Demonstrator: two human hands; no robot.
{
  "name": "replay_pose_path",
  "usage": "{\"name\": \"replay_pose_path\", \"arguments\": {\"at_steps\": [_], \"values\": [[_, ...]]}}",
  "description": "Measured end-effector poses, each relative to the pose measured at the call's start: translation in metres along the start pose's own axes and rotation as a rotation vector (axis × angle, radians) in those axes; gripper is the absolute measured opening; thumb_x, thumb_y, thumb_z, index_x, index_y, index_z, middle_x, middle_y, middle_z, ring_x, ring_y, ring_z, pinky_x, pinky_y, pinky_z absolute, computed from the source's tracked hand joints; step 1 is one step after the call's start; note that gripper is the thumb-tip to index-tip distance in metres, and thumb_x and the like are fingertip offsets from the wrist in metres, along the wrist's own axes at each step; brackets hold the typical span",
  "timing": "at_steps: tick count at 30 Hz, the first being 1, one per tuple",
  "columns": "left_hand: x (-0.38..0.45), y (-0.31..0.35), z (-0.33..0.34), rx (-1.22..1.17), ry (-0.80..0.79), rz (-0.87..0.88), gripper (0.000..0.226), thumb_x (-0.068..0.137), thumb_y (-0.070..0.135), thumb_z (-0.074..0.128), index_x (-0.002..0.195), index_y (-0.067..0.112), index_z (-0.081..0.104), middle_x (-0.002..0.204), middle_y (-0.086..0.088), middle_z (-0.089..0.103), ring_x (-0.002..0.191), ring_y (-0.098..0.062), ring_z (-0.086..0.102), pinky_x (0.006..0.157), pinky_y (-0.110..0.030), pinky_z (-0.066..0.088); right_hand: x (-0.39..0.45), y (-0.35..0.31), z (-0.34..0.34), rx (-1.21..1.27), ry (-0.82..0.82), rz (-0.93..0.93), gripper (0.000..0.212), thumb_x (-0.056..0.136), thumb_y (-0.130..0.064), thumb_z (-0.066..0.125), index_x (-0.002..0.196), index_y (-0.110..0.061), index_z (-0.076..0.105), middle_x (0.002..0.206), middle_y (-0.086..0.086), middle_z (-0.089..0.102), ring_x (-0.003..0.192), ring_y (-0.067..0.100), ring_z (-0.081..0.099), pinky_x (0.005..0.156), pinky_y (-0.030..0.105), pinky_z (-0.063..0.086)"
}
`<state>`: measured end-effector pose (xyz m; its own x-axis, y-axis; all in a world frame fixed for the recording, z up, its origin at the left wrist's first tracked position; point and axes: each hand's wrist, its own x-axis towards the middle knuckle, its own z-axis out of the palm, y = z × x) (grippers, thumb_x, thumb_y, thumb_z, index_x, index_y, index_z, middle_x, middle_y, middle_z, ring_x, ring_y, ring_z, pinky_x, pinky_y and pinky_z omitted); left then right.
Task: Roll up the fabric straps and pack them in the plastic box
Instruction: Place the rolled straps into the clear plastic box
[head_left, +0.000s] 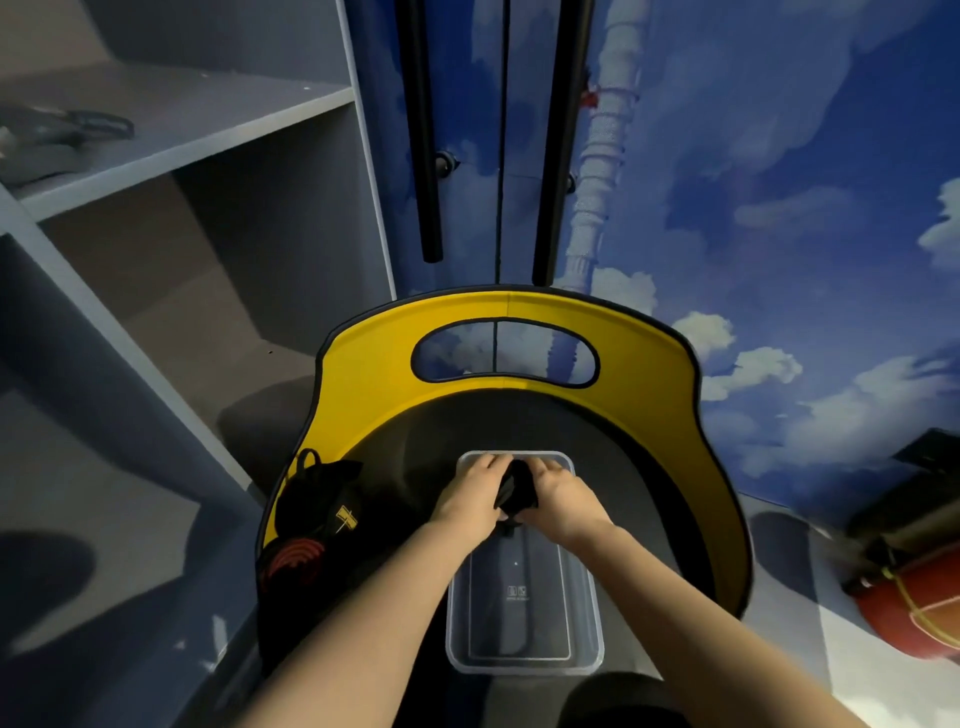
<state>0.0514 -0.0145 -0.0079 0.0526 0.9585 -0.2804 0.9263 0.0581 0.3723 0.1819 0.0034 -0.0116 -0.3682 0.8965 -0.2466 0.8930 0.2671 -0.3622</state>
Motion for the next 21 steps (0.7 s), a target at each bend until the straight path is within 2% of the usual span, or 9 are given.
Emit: {"name": "replay_pose_path", "arguments": {"at_steps": [4,9,12,15,17,21], "values": [[0.01,0.002,0.011,0.015,-0.046,-0.059,0.072,0.088,0.013,0.061,0.148,0.021,0.021,0.148,-0.001,0.031,0.13,-0.028,0.04,0.099,-0.04,0.044,0.008,0.005,0.008,-0.039,-0.027,0.039,0.062,0.084,-0.029,0.066,0.134,-0.011,0.035,0.129,0.011,0.051,0.111,0.032,0.056,0.083,0.039,0.047],[0.009,-0.002,0.009,-0.004,-0.004,-0.015,0.07,0.091,0.015,0.059,0.149,0.022,0.02,0.15,0.001,0.027,0.135,-0.024,0.034,0.104,-0.039,0.04,0.005,0.004,0.005,-0.057,-0.019,0.051,0.069,0.088,-0.027,0.06,0.144,-0.008,0.024,0.139,0.012,0.043,0.117,0.031,0.054,0.087,0.037,0.047],[-0.007,-0.02,-0.003,-0.056,0.133,0.068,0.058,0.094,0.012,0.053,0.146,0.021,0.029,0.148,0.003,0.03,0.135,-0.018,0.033,0.108,-0.032,0.035,-0.009,-0.012,-0.001,-0.033,0.12,-0.052,0.07,0.09,-0.02,0.057,0.147,-0.008,0.019,0.152,0.01,0.028,0.136,0.026,0.035,0.103,0.032,0.037],[-0.03,-0.059,-0.015,-0.048,0.245,0.102,0.048,0.097,0.01,0.045,0.142,0.021,0.037,0.144,0.004,0.036,0.131,-0.015,0.039,0.107,-0.026,0.034,-0.021,-0.044,0.004,0.045,0.223,-0.229,0.058,0.092,-0.017,0.052,0.145,-0.007,0.029,0.151,0.01,0.031,0.139,0.024,0.03,0.11,0.029,0.028],[-0.048,-0.093,-0.024,-0.032,0.253,0.061,0.049,0.094,0.001,0.044,0.139,0.022,0.043,0.141,0.005,0.038,0.129,-0.016,0.042,0.107,-0.028,0.036,-0.025,-0.07,0.018,0.078,0.183,-0.322,0.055,0.092,-0.018,0.052,0.143,-0.009,0.034,0.148,0.009,0.036,0.136,0.025,0.034,0.109,0.03,0.03],[-0.083,-0.154,-0.047,-0.017,0.192,-0.101,0.068,0.078,-0.023,0.041,0.129,0.02,0.052,0.136,0.003,0.041,0.127,-0.02,0.043,0.104,-0.032,0.038,-0.025,-0.12,0.056,0.117,-0.022,-0.39,0.055,0.09,-0.02,0.056,0.141,-0.012,0.036,0.144,0.007,0.039,0.129,0.029,0.043,0.104,0.033,0.037]]}}
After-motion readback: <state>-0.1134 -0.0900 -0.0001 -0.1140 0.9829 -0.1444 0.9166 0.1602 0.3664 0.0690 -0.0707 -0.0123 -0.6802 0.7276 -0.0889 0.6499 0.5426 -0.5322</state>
